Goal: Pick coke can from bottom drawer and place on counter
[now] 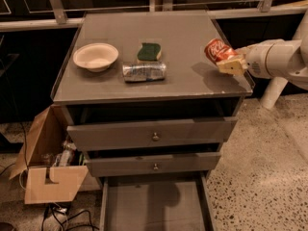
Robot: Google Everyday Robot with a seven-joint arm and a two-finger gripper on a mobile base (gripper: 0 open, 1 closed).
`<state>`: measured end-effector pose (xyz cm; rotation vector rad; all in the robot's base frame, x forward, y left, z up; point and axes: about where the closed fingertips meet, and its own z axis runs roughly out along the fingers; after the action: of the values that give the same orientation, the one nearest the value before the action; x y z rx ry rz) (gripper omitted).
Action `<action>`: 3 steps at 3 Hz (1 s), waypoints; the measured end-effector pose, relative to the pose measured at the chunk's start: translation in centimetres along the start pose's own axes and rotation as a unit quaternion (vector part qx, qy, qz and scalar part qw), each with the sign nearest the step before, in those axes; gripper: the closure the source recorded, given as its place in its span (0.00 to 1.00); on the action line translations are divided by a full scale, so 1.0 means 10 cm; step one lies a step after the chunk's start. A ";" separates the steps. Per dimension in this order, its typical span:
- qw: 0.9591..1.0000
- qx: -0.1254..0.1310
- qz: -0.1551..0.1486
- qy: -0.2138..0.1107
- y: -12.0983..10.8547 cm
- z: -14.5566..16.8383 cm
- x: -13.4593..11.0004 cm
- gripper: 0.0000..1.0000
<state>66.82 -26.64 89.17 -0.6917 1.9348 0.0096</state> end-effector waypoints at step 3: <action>0.999 -0.033 0.004 0.005 0.03 0.38 -0.06 1.00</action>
Offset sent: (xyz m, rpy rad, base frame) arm 0.0339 0.0104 -0.0172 0.0206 0.0560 0.0357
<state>70.01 -25.00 87.85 -0.7278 1.9546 0.0748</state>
